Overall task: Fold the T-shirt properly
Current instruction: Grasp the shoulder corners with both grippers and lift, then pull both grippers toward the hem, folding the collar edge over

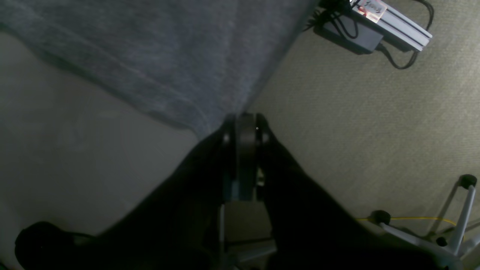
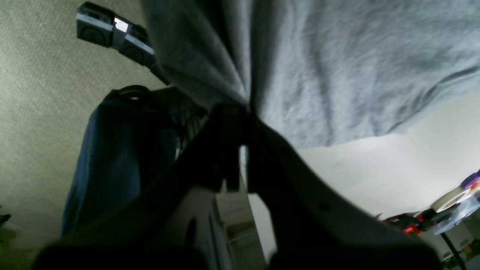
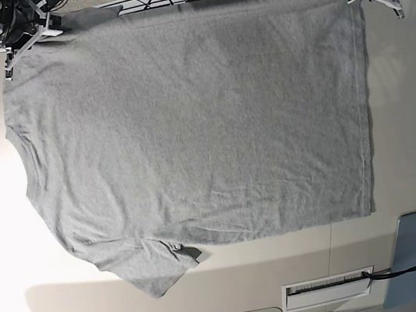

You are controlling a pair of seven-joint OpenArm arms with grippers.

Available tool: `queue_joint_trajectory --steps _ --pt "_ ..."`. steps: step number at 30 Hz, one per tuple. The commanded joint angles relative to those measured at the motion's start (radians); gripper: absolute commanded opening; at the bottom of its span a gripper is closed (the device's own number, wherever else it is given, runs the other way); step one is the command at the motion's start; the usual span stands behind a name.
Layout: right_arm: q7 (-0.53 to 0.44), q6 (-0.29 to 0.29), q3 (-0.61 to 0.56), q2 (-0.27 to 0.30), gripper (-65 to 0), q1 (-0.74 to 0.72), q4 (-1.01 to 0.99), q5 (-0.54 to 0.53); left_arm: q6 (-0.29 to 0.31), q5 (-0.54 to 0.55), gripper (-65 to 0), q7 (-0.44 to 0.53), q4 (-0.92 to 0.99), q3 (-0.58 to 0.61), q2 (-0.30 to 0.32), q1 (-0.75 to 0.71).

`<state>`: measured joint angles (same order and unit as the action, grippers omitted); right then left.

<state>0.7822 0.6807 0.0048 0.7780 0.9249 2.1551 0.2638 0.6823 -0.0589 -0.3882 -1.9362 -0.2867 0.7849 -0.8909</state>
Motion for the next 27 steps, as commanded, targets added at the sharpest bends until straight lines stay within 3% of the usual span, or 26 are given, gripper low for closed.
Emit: queue_joint_trajectory --steps 1,3,7,14,20,27 --pt "0.012 -0.006 0.010 0.014 -65.0 -0.003 0.018 0.022 -0.008 -0.008 -65.0 -0.008 -0.010 -0.011 0.019 -0.002" --pt "0.011 -0.019 0.010 0.014 -65.0 -0.032 0.018 0.024 -0.016 -0.008 -65.0 -0.008 -0.010 -0.011 0.018 0.019" --pt "0.006 -0.035 0.010 0.014 -65.0 -0.108 0.018 0.045 -0.087 -0.008 -65.0 -0.009 -0.011 -0.011 0.019 0.061" --pt "-0.076 -0.035 0.010 0.017 -65.0 -0.240 0.005 0.048 -0.092 -0.007 -65.0 -0.004 -0.008 -0.011 0.013 0.147" --pt "-0.142 -0.036 0.009 0.016 -65.0 -0.326 -0.051 0.040 -0.148 -0.005 -65.0 0.005 0.006 -0.011 0.013 0.219" --pt "-0.200 -0.072 0.008 0.011 -65.0 -0.434 -0.133 0.039 -0.135 0.042 -65.0 0.072 0.125 -0.010 0.001 0.313"
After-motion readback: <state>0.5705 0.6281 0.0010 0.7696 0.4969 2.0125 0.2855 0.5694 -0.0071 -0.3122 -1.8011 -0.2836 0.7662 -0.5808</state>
